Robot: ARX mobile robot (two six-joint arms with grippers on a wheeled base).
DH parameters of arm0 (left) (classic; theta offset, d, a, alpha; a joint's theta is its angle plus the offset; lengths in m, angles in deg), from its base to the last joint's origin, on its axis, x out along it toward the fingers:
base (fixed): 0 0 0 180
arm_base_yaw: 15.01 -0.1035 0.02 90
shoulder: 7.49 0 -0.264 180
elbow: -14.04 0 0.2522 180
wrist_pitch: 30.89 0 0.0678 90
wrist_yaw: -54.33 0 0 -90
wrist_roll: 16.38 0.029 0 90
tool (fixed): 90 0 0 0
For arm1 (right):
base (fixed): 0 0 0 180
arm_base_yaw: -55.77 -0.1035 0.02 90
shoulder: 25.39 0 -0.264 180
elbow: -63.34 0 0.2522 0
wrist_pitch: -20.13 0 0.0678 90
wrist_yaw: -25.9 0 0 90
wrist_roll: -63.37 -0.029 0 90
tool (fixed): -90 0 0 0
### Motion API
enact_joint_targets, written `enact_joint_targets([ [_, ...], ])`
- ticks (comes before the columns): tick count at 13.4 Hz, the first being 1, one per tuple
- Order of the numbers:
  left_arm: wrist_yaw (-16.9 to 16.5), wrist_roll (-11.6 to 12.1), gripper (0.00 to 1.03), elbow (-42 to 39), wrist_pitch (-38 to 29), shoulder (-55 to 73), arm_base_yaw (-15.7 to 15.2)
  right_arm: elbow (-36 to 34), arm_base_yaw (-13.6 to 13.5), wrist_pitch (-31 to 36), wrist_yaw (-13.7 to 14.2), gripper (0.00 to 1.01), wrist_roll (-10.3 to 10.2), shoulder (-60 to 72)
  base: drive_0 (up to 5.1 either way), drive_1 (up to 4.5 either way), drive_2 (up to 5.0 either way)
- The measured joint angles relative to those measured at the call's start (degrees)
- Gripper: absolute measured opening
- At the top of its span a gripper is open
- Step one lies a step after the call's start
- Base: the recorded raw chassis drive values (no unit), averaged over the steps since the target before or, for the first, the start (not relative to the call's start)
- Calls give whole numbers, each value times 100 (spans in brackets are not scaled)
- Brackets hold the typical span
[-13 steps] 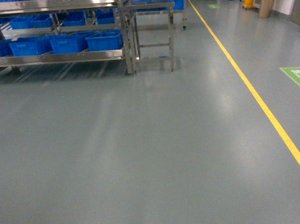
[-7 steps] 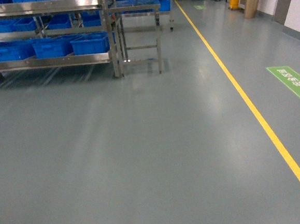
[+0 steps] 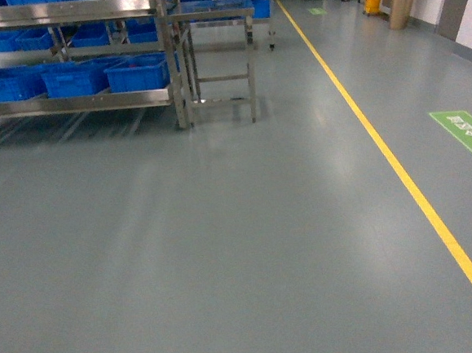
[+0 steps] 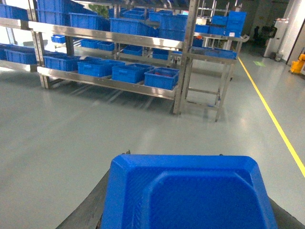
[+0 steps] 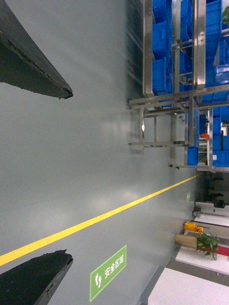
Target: Pick blue part to blue bin on bottom shelf
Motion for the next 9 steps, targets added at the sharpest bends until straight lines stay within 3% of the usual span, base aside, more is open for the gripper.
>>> enact_joint_targets([
  [9, -2, 0, 43, 0, -20, -7, 0, 0, 0, 2, 0, 98, 0, 2, 7, 430, -416],
])
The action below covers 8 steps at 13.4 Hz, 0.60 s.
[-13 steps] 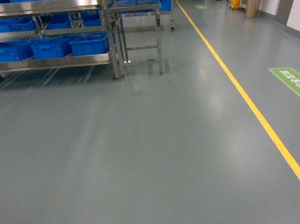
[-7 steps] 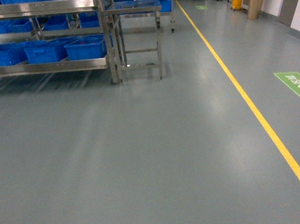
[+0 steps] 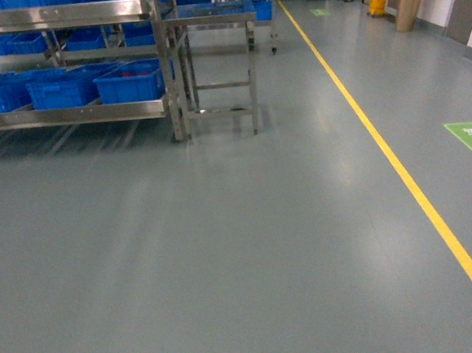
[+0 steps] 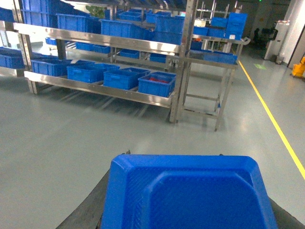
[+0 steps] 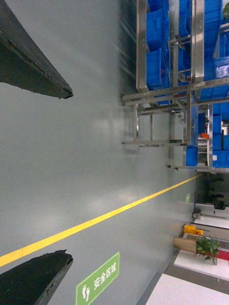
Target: Pick blue part to blue bin on bottom shelf
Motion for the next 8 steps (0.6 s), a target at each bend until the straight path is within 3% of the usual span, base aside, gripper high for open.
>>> enact_joint_targets([
  [8, 4, 0, 43, 0, 13, 0, 4, 0, 0, -2, 0, 98, 0, 0, -3, 420, -426],
])
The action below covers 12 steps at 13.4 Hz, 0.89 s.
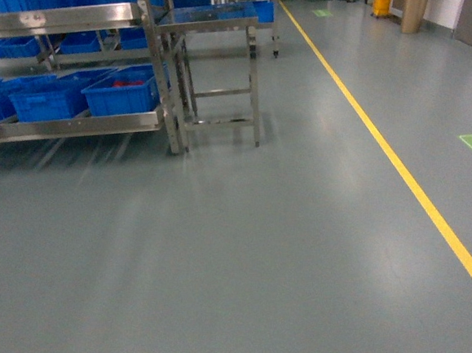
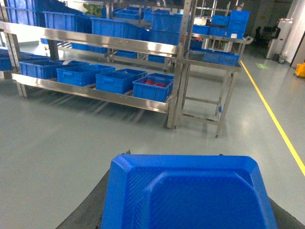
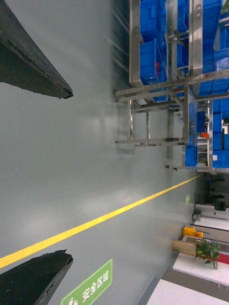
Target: Pick blue part to blue bin on bottom shelf
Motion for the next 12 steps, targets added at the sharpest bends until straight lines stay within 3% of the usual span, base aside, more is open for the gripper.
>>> enact_joint_targets([
  [12, -4, 0, 43, -2, 15, 7, 0, 0, 0, -4, 0, 98, 0, 0, -1, 422, -423],
])
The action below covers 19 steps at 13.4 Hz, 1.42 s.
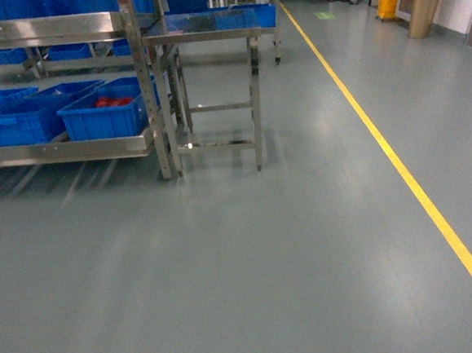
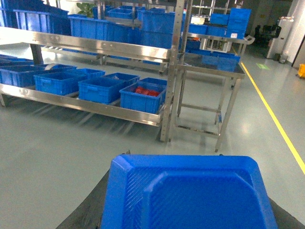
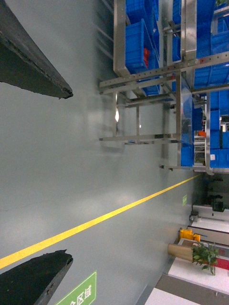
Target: Pick blue part to blue bin on bottom shelf
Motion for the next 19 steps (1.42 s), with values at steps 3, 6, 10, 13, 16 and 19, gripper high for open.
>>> enact_joint_targets([
  [3, 0, 0, 43, 0, -28, -11, 0, 0, 0, 7, 2, 98, 0, 0, 1, 423, -422],
  [6, -2, 0, 43, 0, -48, -9, 0, 0, 0, 22, 0, 98, -2, 0, 0, 423, -423],
  [10, 2, 0, 43, 0, -2, 4, 0, 0, 0, -4, 0, 98, 0, 0, -7, 416, -430],
  [13, 4, 0, 43, 0, -20, -13, 2, 0, 0, 13, 0, 98, 0, 0, -3, 420, -425],
  [16, 2, 0, 43, 0, -20, -11, 2, 0, 0, 9, 0, 98, 0, 0, 5, 427, -418],
  [19, 0, 0, 43, 0, -35, -13, 0, 0, 0, 20, 0, 98, 0, 0, -1, 422, -424],
])
